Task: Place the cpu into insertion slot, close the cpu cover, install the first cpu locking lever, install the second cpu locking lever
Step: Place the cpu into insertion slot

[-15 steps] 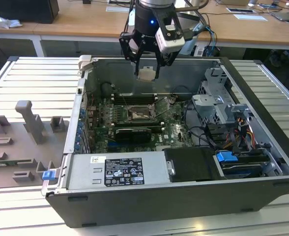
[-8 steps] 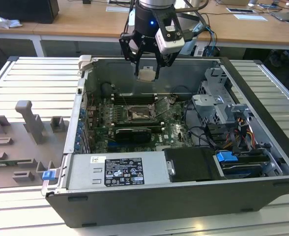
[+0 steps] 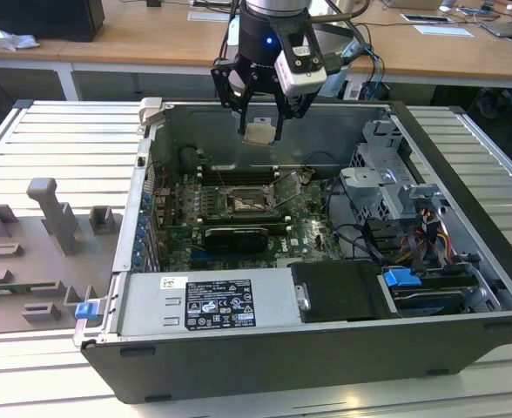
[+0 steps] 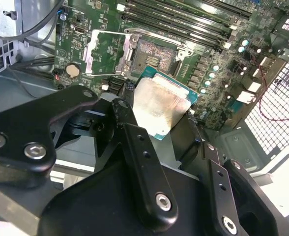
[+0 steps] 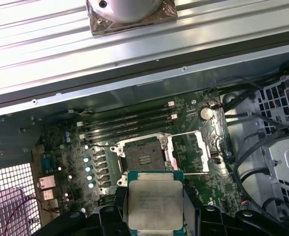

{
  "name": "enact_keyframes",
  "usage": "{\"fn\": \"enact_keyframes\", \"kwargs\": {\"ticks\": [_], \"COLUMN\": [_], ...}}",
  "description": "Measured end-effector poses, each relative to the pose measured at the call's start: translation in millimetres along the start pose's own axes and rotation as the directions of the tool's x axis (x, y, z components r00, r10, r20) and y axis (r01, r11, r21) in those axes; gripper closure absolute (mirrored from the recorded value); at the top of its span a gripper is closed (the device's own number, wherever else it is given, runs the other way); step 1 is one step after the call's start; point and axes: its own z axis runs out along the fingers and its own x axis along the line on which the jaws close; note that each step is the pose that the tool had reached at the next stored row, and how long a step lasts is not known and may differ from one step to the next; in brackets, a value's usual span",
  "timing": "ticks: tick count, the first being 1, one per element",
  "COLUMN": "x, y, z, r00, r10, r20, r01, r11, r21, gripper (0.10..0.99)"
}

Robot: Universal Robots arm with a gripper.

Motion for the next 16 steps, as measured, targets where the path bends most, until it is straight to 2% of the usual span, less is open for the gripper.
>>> {"fn": "enact_keyframes", "kwargs": {"ticks": [16], "x": [0.0], "y": [0.0], "z": [0.2], "r00": [0.999], "r10": [0.046], "r20": [0.0041], "r01": [-0.046], "r11": [0.999], "r21": [-0.001], "gripper": [0.545]}}
